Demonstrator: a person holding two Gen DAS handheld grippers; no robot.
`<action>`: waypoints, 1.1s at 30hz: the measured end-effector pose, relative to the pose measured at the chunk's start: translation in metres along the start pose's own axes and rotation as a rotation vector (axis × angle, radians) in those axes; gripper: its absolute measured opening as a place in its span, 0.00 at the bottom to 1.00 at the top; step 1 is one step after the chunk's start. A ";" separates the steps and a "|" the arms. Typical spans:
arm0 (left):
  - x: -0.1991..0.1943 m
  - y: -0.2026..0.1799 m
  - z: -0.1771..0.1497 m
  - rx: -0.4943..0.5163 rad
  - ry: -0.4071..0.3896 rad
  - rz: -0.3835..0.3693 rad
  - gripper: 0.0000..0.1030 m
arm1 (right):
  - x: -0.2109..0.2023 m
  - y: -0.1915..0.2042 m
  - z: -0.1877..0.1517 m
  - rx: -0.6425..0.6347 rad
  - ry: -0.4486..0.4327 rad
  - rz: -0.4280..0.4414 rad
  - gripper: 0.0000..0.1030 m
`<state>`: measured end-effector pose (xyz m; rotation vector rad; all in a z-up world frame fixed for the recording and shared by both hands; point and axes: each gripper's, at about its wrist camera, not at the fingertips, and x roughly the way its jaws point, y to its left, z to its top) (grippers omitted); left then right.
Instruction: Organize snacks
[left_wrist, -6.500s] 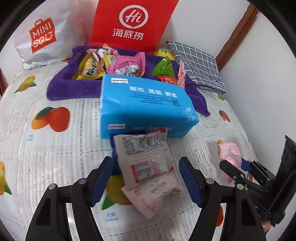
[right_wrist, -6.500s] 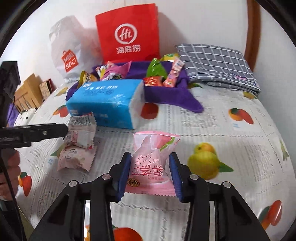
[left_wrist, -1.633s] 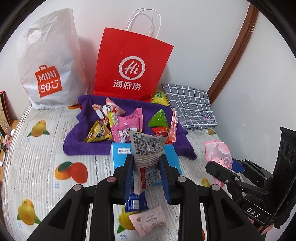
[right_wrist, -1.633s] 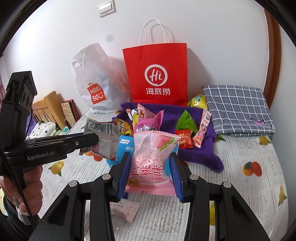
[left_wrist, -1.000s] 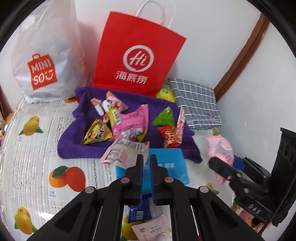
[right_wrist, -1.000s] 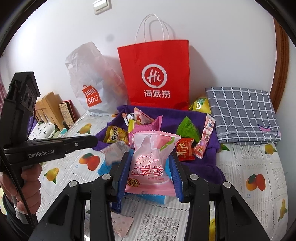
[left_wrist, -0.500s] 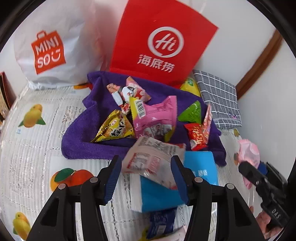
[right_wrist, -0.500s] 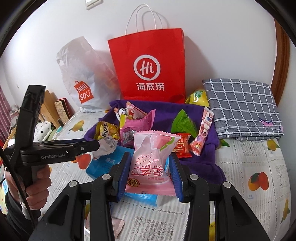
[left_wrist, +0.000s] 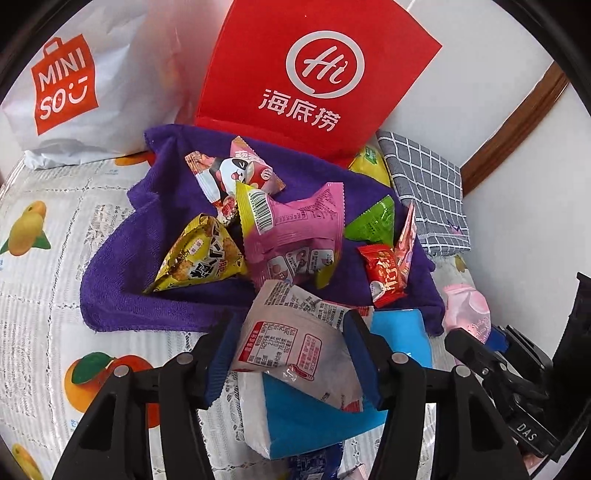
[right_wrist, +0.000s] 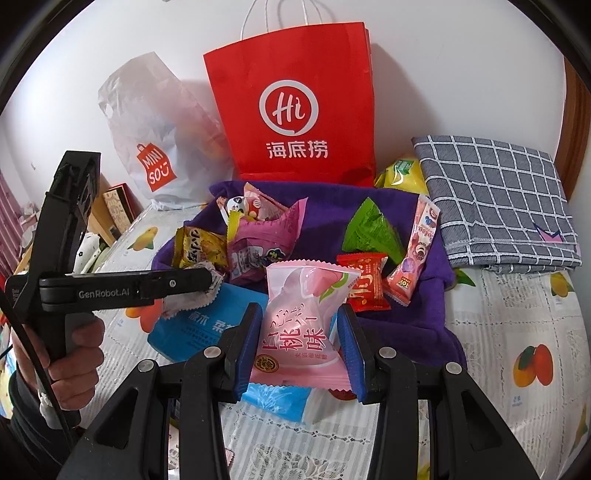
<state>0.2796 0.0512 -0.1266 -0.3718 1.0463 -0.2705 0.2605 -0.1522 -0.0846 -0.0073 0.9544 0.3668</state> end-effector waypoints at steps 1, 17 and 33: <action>-0.001 0.000 -0.001 -0.001 -0.004 -0.005 0.49 | 0.000 0.000 0.000 0.000 -0.001 0.000 0.41; -0.029 -0.008 -0.004 0.027 -0.057 -0.080 0.20 | -0.010 0.008 0.004 -0.014 -0.019 -0.007 0.41; -0.041 -0.013 0.046 0.057 -0.121 -0.037 0.19 | -0.005 -0.022 0.034 0.018 -0.058 -0.058 0.41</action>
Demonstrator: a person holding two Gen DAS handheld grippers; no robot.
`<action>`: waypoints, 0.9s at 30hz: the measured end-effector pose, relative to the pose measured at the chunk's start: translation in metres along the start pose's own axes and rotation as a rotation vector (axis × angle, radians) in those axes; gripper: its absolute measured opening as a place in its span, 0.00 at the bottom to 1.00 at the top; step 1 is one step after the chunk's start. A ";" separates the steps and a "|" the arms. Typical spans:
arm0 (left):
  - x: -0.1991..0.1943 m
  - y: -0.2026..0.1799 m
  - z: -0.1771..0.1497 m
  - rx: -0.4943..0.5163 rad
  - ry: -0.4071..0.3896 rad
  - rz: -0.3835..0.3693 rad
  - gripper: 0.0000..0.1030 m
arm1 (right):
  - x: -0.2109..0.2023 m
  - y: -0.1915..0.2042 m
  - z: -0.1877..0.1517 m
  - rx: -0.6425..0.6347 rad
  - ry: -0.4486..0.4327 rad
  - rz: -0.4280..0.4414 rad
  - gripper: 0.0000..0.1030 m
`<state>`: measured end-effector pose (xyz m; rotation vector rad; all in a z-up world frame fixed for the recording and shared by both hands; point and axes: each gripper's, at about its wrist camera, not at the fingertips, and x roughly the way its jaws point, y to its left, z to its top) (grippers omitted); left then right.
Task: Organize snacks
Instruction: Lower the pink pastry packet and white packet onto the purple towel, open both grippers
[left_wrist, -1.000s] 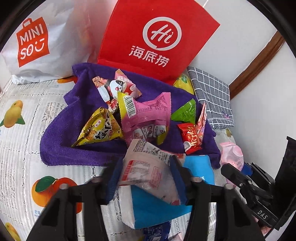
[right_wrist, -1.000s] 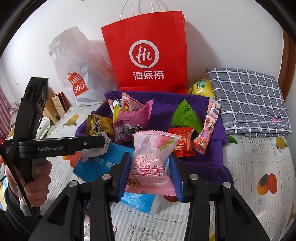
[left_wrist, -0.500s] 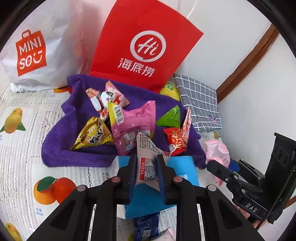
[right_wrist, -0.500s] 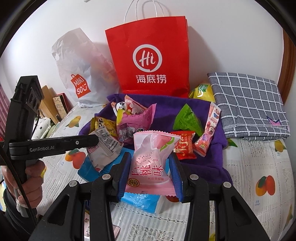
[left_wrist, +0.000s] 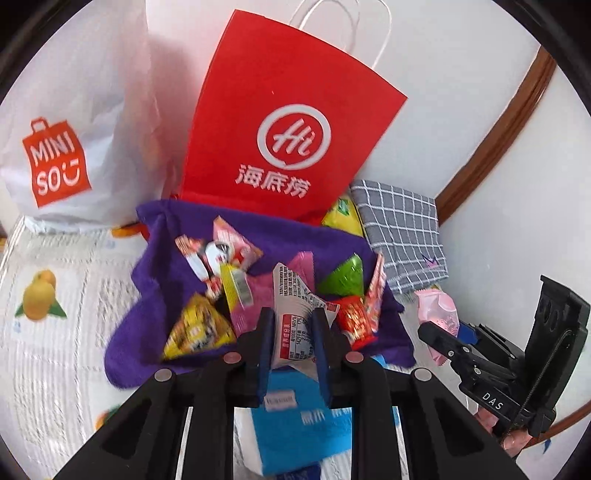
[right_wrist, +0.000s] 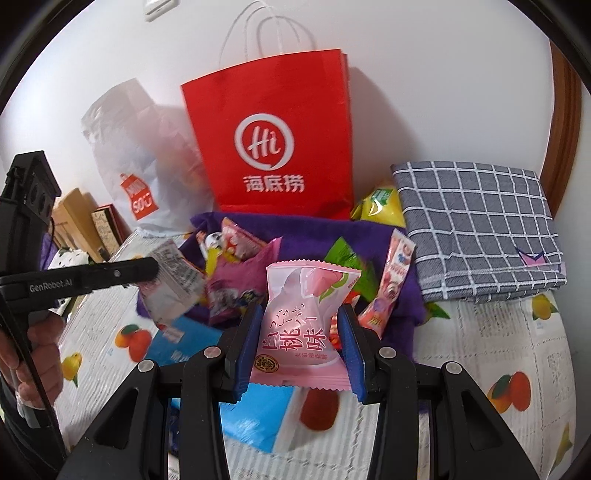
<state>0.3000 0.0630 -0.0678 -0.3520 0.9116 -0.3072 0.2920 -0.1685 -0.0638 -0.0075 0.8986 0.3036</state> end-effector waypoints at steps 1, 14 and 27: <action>0.001 0.001 0.004 -0.001 -0.002 0.004 0.19 | 0.003 -0.002 0.002 0.001 0.001 -0.004 0.41; 0.037 0.004 0.036 0.033 -0.003 0.064 0.19 | 0.057 -0.015 0.013 -0.002 0.050 -0.017 0.41; 0.061 0.010 0.046 0.032 0.017 0.070 0.19 | 0.081 -0.021 0.007 0.020 0.082 -0.008 0.41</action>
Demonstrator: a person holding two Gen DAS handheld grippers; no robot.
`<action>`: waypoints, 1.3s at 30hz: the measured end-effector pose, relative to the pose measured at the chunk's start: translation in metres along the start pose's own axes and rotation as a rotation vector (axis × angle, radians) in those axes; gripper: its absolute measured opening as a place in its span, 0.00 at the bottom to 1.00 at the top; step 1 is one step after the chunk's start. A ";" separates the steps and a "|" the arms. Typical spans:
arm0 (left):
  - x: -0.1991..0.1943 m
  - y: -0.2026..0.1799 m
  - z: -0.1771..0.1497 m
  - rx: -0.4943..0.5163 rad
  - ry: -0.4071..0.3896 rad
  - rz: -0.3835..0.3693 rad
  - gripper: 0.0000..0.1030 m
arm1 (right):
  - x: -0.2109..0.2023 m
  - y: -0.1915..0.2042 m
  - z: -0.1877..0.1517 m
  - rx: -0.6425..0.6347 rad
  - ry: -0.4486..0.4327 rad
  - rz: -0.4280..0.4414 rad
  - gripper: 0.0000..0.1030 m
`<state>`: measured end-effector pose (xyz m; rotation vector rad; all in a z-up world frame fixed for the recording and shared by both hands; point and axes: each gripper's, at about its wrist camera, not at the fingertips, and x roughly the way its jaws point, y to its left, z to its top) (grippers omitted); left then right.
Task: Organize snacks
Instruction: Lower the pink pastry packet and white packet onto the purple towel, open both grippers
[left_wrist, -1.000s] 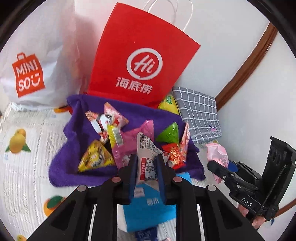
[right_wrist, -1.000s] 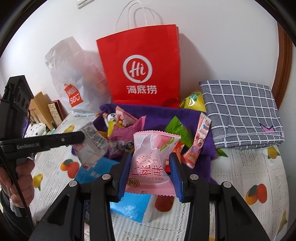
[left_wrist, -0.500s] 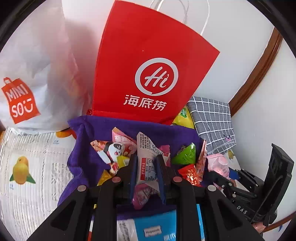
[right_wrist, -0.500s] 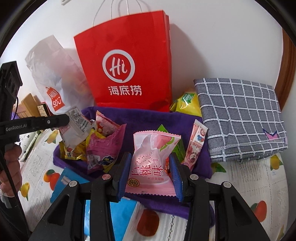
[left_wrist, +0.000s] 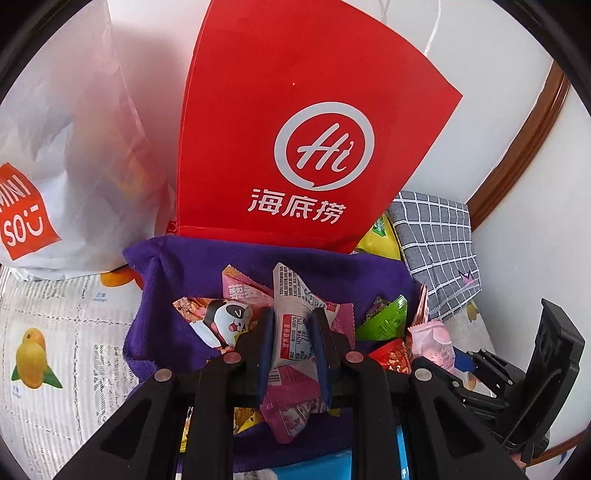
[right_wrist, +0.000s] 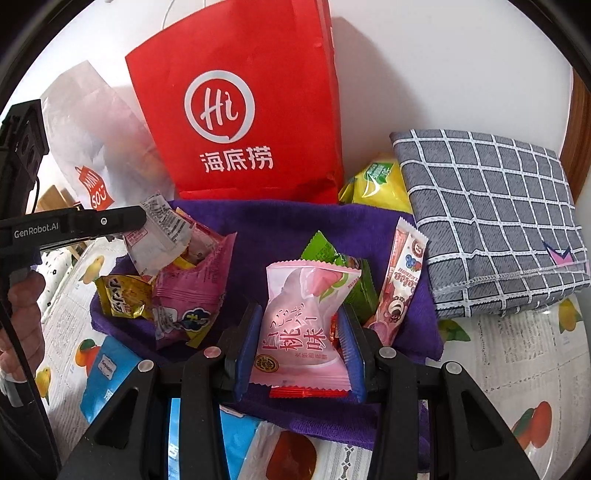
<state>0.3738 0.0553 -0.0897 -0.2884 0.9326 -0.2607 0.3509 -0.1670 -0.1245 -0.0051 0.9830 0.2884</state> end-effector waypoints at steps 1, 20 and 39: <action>0.001 0.000 0.000 -0.001 0.002 0.000 0.19 | 0.001 0.000 0.000 0.000 0.000 -0.001 0.41; 0.018 0.002 0.001 -0.014 0.033 -0.007 0.20 | 0.007 -0.004 -0.002 0.005 0.009 0.000 0.41; 0.021 0.010 -0.001 -0.048 0.081 -0.013 0.34 | 0.020 -0.006 -0.003 -0.010 0.053 -0.017 0.41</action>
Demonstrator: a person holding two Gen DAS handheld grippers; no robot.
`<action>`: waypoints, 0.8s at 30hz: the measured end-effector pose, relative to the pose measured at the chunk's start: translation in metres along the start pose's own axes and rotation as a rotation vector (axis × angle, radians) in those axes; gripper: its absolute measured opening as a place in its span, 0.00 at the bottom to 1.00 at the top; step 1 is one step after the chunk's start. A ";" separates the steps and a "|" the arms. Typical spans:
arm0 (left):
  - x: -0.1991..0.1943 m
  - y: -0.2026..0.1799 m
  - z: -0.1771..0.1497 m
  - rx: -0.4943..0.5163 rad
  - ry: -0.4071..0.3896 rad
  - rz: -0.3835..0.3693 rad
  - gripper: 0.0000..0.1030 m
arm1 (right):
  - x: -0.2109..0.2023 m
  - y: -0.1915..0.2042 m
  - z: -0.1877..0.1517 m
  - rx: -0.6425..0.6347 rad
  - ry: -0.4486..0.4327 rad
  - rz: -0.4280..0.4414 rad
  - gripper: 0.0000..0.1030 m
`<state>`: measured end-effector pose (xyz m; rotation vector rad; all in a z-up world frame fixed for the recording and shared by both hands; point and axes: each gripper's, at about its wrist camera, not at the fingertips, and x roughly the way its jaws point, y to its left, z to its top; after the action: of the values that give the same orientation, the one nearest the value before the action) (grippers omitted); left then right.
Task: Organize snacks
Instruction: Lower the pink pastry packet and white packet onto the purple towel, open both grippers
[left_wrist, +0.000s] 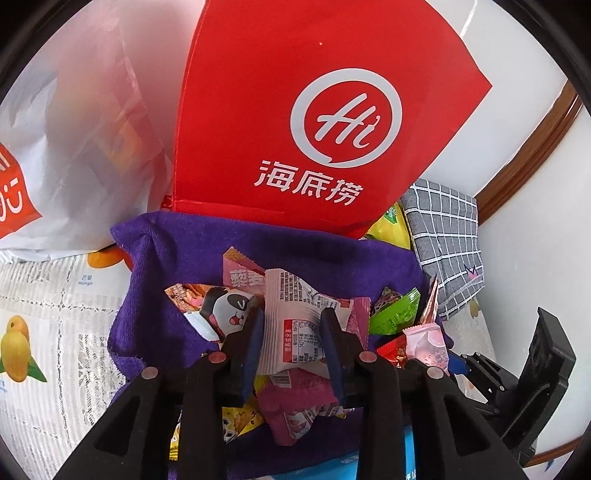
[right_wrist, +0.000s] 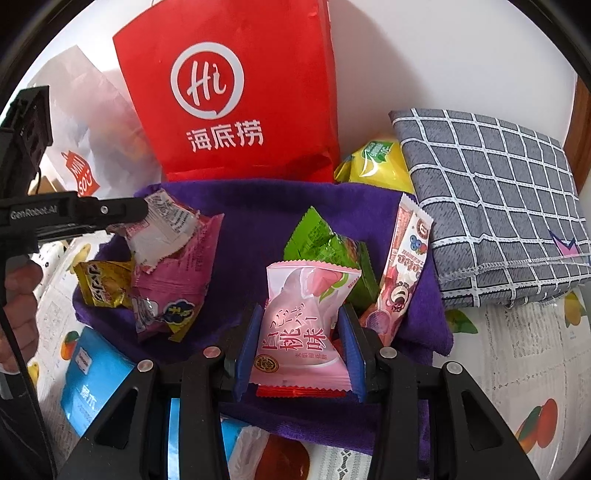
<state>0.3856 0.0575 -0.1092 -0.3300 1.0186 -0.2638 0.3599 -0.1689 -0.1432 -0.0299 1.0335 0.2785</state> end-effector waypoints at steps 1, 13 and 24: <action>-0.002 0.000 0.000 0.002 0.001 0.000 0.38 | 0.001 0.000 0.000 0.001 0.001 0.003 0.41; -0.030 -0.001 -0.010 0.007 -0.021 0.015 0.47 | -0.003 0.003 0.002 -0.006 0.012 -0.010 0.55; -0.073 -0.007 -0.044 0.012 -0.044 0.023 0.53 | -0.067 0.028 -0.010 -0.021 -0.062 -0.009 0.60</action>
<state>0.3108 0.0712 -0.0704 -0.3117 0.9769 -0.2404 0.3129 -0.1573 -0.0881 -0.0446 0.9683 0.2806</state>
